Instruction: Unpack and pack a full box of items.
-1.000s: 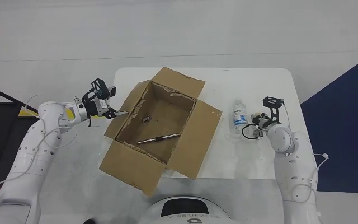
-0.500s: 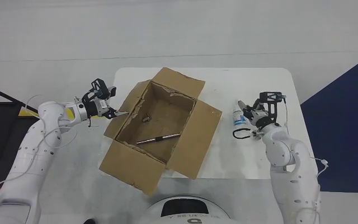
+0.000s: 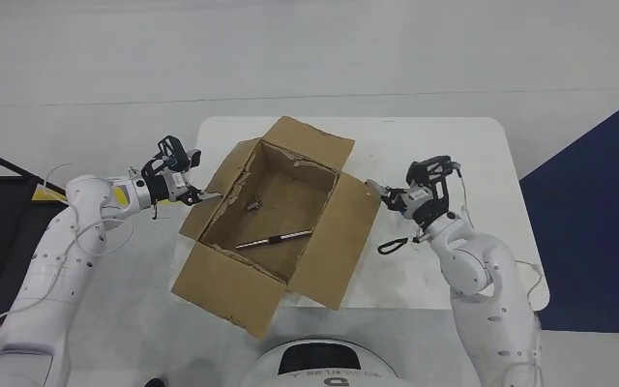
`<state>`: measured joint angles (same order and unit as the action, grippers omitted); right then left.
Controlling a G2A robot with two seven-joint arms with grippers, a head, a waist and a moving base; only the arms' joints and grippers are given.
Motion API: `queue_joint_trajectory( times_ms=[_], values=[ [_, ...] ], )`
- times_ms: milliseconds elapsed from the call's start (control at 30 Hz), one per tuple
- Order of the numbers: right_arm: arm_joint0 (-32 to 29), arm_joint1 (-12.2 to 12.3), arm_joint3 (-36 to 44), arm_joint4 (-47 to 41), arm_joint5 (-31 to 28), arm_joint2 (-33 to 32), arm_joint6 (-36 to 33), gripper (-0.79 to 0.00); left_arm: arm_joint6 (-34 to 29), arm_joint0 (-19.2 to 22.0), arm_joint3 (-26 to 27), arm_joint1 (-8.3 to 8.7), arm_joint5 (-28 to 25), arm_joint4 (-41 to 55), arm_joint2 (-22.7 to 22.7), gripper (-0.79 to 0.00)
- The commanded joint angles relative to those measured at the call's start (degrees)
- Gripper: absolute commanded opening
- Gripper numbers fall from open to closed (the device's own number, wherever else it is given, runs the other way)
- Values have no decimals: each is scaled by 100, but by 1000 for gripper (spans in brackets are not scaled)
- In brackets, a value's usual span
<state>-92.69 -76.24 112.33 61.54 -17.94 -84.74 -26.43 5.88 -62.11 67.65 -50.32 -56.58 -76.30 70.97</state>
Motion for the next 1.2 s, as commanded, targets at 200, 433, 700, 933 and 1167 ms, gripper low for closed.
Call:
queue_joint_trajectory(
  times_ms=[200,433,700,933,1167],
  values=[
    [547,-44,-187,215,9,903,-475,0,0,0,0,0,0,0,0,0],
    [580,-43,-211,205,-104,967,-415,0,0,0,0,0,0,0,0,0],
    [2888,-333,-1731,324,289,2652,-2046,0,0,0,0,0,0,0,0,0],
    [4370,-790,-3787,184,116,4087,-2021,0,0,0,0,0,0,0,0,0],
    [5224,-1363,-5846,-349,-661,5041,-1057,0,0,0,0,0,0,0,0,0]
  ],
)
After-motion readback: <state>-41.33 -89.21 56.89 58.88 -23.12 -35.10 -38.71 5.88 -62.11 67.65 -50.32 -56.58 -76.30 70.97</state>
